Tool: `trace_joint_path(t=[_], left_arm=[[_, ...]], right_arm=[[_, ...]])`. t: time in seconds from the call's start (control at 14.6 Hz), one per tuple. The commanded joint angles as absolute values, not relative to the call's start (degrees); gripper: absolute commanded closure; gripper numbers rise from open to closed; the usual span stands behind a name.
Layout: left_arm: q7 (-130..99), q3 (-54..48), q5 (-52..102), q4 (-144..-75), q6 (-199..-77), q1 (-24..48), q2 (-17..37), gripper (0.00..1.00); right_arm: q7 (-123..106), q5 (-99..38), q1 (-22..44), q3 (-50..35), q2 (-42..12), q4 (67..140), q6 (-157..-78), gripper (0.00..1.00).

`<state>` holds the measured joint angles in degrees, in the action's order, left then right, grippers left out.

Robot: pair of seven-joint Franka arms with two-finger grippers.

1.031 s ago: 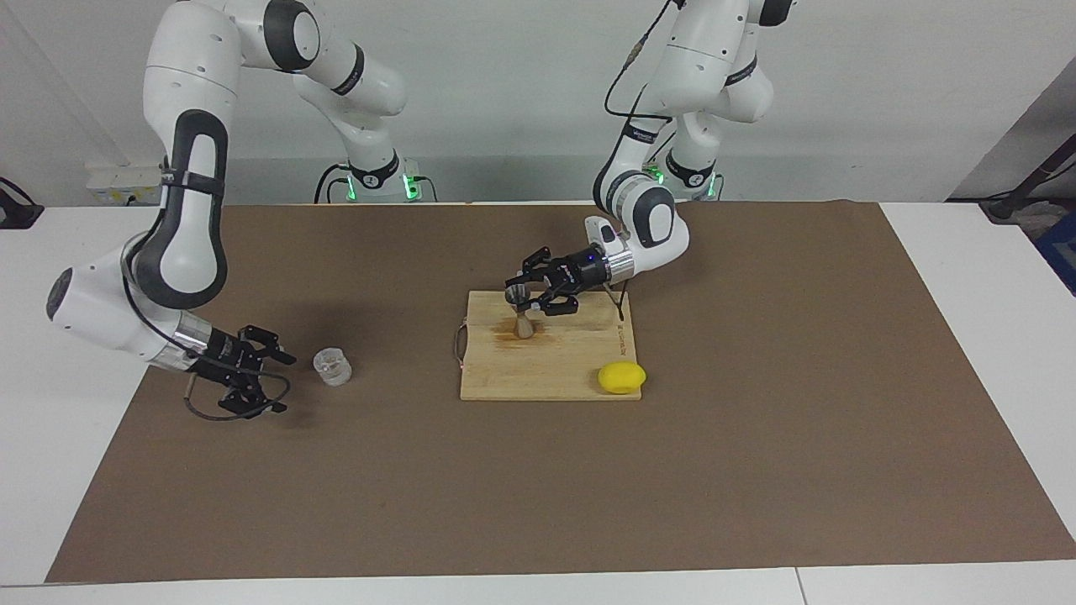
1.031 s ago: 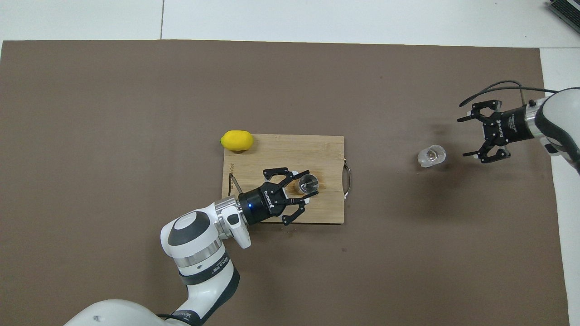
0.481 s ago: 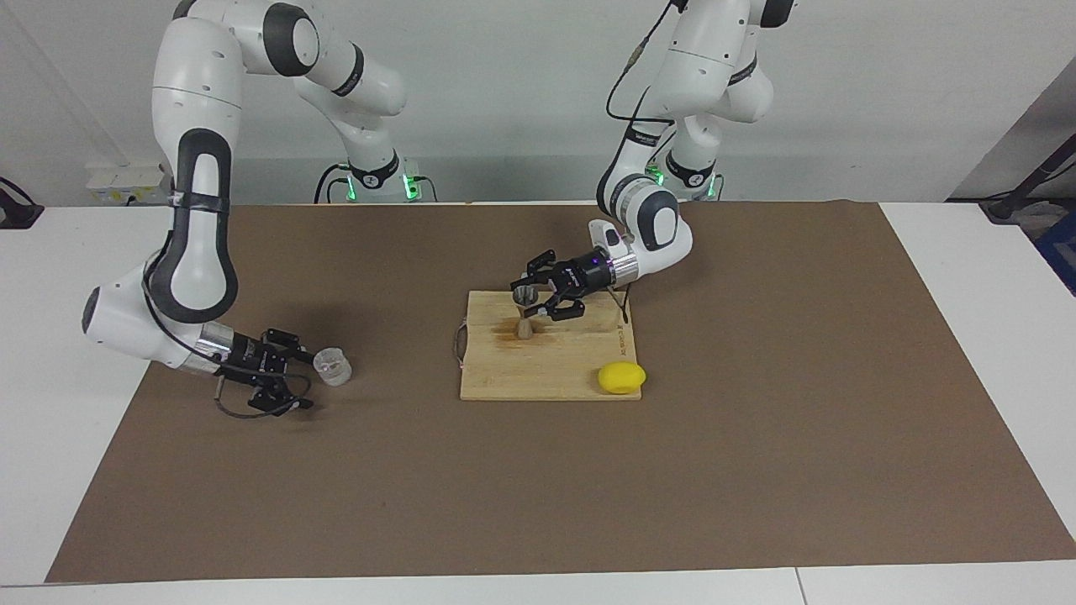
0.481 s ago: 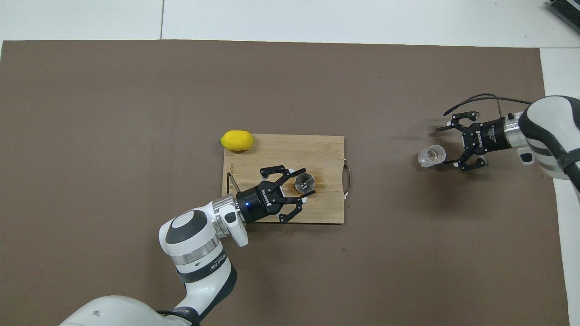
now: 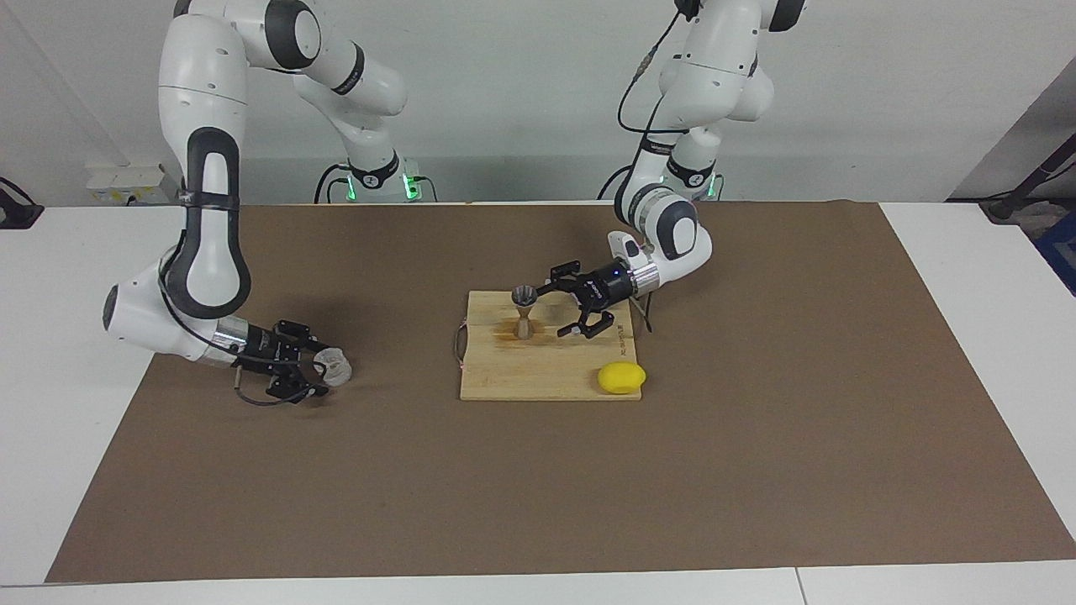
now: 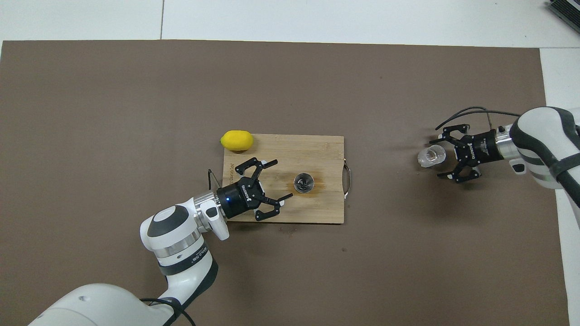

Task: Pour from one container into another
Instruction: 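Open the left gripper and retract while the right gripper grasps the glass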

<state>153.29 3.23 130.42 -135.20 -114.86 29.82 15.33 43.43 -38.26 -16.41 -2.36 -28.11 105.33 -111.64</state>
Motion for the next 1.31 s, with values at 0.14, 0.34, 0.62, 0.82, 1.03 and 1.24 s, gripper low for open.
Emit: trace_joint_path(t=[0.14, 0.34, 0.62, 0.82, 1.03, 1.24], left_arm=[[153.98, 2.99, 117.98, -142.82, -110.57, 20.24, 8.79, 0.0], [153.81, 3.08, 107.97, -143.17, -107.59, 13.39, 8.53, 0.0], [150.31, 3.16, 90.23, -141.08, -102.93, 2.58, 8.61, 0.0], [145.57, 3.25, 73.97, -135.81, -96.96, -6.39, 9.14, 0.0], [138.8, 3.25, 57.79, -128.26, -92.83, -13.43, 9.4, 0.0], [129.67, 3.34, 44.17, -118.51, -89.22, -16.96, 9.41, 0.0]], right_arm=[[43.24, -39.81, -16.35, -2.46, -26.46, 107.32, -112.59, 0.0], [43.59, -39.81, -16.0, -2.55, -26.46, 107.32, -112.68, 0.0], [43.59, -39.81, -13.98, -2.46, -26.37, 107.31, -112.94, 0.06], [43.16, -39.81, -14.68, -2.46, -26.37, 107.31, -112.94, 0.34], [42.98, -39.81, -14.77, -2.46, -26.28, 107.31, -113.03, 0.55], [44.47, -39.81, -14.59, -2.37, -24.88, 107.23, -113.2, 0.91]])
